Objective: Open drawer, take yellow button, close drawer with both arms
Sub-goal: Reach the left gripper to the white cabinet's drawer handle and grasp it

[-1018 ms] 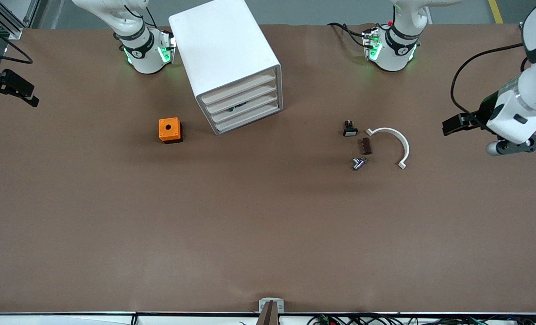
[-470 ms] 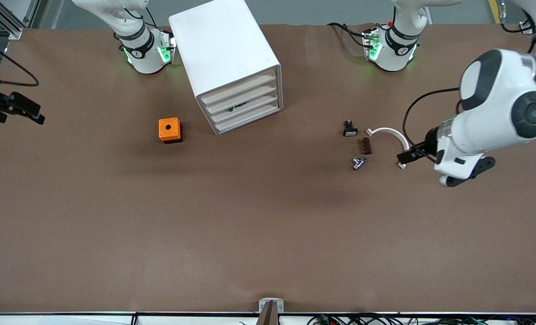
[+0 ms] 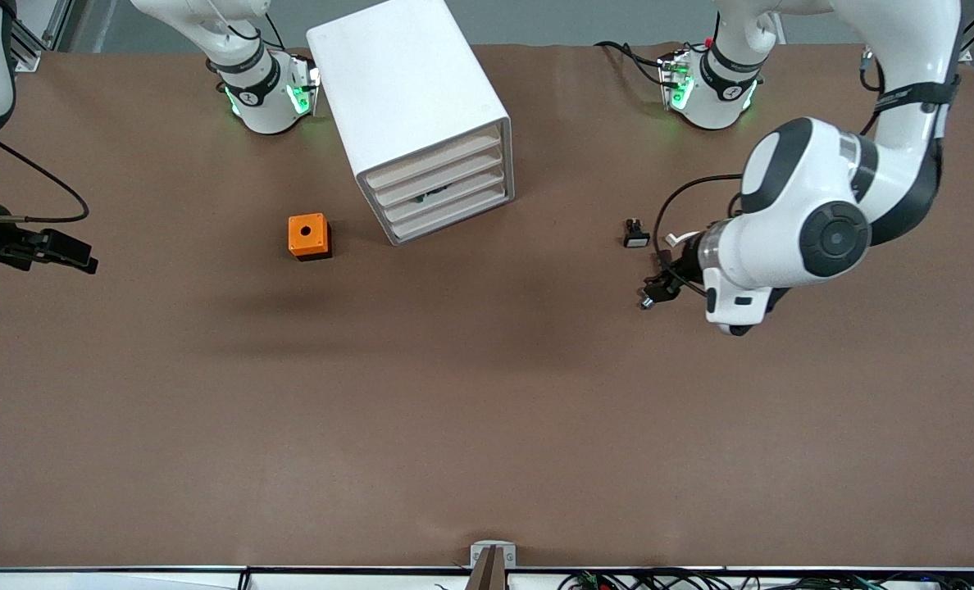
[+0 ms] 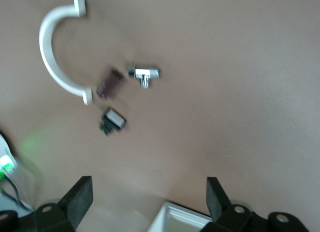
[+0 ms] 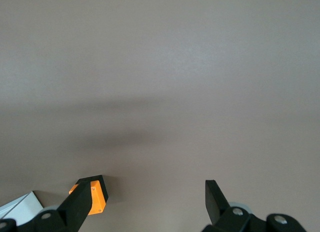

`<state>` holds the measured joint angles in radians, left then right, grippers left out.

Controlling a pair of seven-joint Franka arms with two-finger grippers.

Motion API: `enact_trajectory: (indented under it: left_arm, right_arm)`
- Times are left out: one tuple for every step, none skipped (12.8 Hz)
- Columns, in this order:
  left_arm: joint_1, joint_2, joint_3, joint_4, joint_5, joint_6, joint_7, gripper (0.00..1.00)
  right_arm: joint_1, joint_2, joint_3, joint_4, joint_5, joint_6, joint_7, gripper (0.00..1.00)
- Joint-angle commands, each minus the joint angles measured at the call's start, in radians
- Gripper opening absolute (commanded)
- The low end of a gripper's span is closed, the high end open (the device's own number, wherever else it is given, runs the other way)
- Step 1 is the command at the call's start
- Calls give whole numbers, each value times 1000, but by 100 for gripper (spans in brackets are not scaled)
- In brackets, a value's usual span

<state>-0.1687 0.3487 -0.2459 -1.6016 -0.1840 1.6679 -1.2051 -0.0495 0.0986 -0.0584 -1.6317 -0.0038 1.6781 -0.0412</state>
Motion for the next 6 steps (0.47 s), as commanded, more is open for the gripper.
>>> enact_trajectory:
  left_arm:
    - [-108,76,2,74,-26,-7,-279,100]
    - [-141,90,2,84,-35,-10,-377,100]
    - [-173,93,2,86,-64,-11,-472,100]
    - [-181,93,2,86,-109,-13,-555,100]
    - [-181,95,2,84,-170,-14,-614,100]
    - [-183,98,2,81,-252,-14,-675,100]
  right_arm:
    - [-7,29,8,32,-16,-17,7,100]
    - [-4,27,8,32,-22,-18,14,100]
    - [-4,29,8,32,-16,-20,35,100]
    - [0,27,9,32,-12,-26,81,100]
    - [2,29,12,30,-5,-32,110,100]
    - [2,27,12,27,-4,-32,116,100]
